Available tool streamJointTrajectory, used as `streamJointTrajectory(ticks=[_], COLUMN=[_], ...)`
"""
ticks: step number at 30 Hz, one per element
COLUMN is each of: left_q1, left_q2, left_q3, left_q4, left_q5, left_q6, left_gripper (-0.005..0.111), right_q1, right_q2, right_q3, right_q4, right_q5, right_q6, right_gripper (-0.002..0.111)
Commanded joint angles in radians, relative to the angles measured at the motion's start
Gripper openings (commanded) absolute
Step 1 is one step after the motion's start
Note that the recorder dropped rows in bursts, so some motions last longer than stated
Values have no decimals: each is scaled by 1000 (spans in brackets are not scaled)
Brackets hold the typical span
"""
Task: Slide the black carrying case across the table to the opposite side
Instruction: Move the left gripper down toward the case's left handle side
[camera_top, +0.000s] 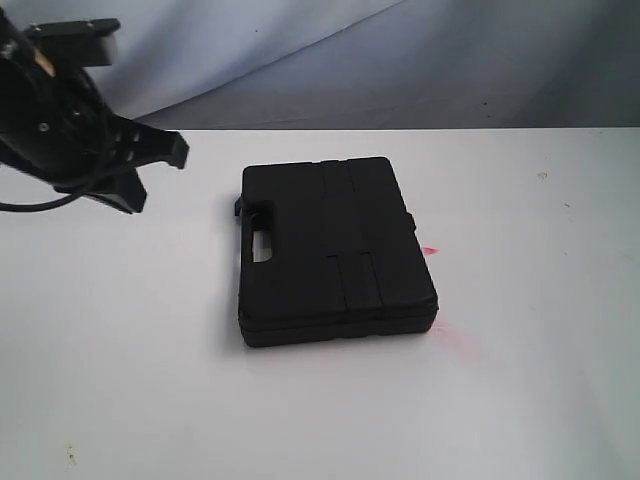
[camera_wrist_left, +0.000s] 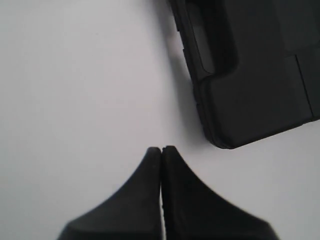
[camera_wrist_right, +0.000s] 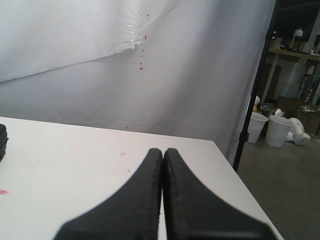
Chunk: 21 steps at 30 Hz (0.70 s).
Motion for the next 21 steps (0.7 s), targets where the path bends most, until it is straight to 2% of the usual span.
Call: streamJointTrajectory(ticks=[1,6,11,21], left_q1=[-45,-45,-45,-45], left_q2=[96,166,202,258], left_q3=[-64,-115,-117,-117], left_q4=[27,53,101,93], left_q5=[-27,-49,-100,-168], left_q6=[-61,-70,-72,-73], left_gripper=[0,0,0,0], right_q1=[0,0,0,0], right_q2=[-3,-3,-3,-3], right_q3=[4,4,4,4], right_q4=[4,4,4,4], right_q5=[1,1,1,1], right_q6=[-4,-4,-4,-4], right_gripper=[0,0,0,0])
